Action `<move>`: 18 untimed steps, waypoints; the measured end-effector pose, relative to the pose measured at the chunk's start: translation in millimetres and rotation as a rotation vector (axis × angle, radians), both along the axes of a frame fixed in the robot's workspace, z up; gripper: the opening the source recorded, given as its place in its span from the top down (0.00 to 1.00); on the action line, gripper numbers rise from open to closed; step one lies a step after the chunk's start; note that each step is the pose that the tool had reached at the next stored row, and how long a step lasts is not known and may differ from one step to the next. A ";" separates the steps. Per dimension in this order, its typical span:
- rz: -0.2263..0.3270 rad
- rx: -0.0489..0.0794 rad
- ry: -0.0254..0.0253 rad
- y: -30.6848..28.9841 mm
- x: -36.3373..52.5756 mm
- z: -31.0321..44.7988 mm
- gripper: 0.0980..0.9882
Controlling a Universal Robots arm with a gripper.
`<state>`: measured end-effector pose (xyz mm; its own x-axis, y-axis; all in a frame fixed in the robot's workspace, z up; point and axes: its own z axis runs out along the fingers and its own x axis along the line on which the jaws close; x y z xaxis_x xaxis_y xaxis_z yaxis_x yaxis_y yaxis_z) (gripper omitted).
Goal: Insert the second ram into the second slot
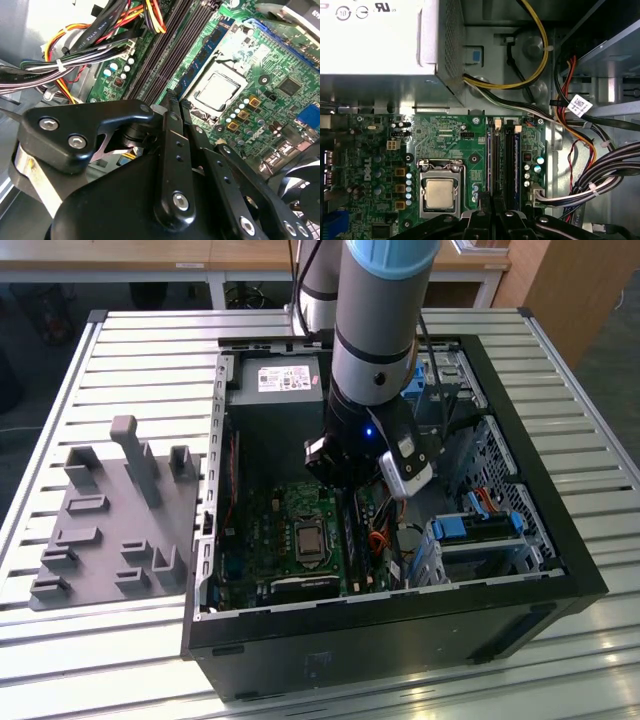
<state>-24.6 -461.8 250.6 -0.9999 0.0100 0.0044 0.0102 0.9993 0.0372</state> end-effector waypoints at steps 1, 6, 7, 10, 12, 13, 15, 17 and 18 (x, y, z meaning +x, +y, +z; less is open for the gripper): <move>0.000 0.000 0.0001 0.0 0.4 -0.5 0.96; 0.000 0.000 0.0007 0.0 3.5 -5.5 0.96; 0.000 0.000 0.0010 0.0 3.7 -6.7 0.96; 0.000 0.000 0.0017 0.0 4.0 -9.6 0.96; 0.000 0.000 0.0019 0.0 4.1 -11.4 0.96; 0.000 0.000 0.0020 0.0 4.1 -11.8 0.96; 0.000 0.000 0.0020 -0.1 4.1 -11.8 0.96; 0.000 0.000 0.0020 0.0 4.1 -12.1 0.96; 0.000 0.000 0.0020 0.0 4.1 -12.2 0.96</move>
<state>-20.5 -461.8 238.4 -0.9999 0.0102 0.0064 0.0104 0.9993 0.0372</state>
